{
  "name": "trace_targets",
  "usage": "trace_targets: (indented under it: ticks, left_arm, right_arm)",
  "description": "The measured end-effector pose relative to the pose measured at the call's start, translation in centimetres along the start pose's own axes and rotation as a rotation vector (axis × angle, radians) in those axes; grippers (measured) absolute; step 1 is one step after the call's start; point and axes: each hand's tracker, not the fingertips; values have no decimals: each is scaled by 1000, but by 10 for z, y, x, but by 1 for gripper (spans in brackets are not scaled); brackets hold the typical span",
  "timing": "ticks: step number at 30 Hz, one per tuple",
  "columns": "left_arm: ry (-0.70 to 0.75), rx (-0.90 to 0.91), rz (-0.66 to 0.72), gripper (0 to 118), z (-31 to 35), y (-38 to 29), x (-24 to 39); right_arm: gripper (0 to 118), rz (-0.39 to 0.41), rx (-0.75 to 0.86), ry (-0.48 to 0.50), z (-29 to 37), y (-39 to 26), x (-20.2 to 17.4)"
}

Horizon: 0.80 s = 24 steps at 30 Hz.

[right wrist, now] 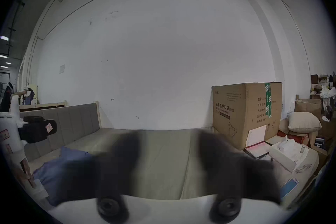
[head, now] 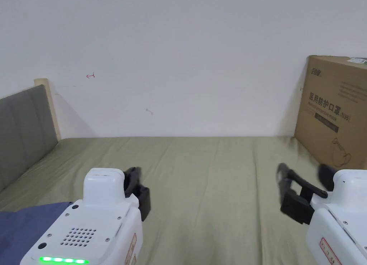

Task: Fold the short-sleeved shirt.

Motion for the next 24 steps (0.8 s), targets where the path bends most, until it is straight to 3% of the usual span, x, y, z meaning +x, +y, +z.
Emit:
trace_targets:
  ticks: [2,4,7,14,17,19,24]
  left_arm:
    - [31,1,-21,0,-2,-7,1]
    - [12,3,6,0,0,-10,-2]
    - [14,13,33,0,1,-8,-1]
    - [30,-62,72,0,-5,-14,-12]
    - [67,-95,116,0,10,-21,-45]
    - [169,-102,96,0,27,-21,-74]
    - [417,-84,49,0,87,-19,-142]
  right_arm:
    - [0,-16,-59,-24,-6,-4,2]
    - [0,-64,-92,24,-11,-6,8]
    - [0,-42,-101,-7,-11,-12,9]
    - [0,-72,-84,-5,-13,-12,10]
    - [0,-102,-122,100,-29,-19,-16]
    - [0,-112,-159,191,-41,-23,-44]
    - [0,-53,-160,377,-52,-32,-123]
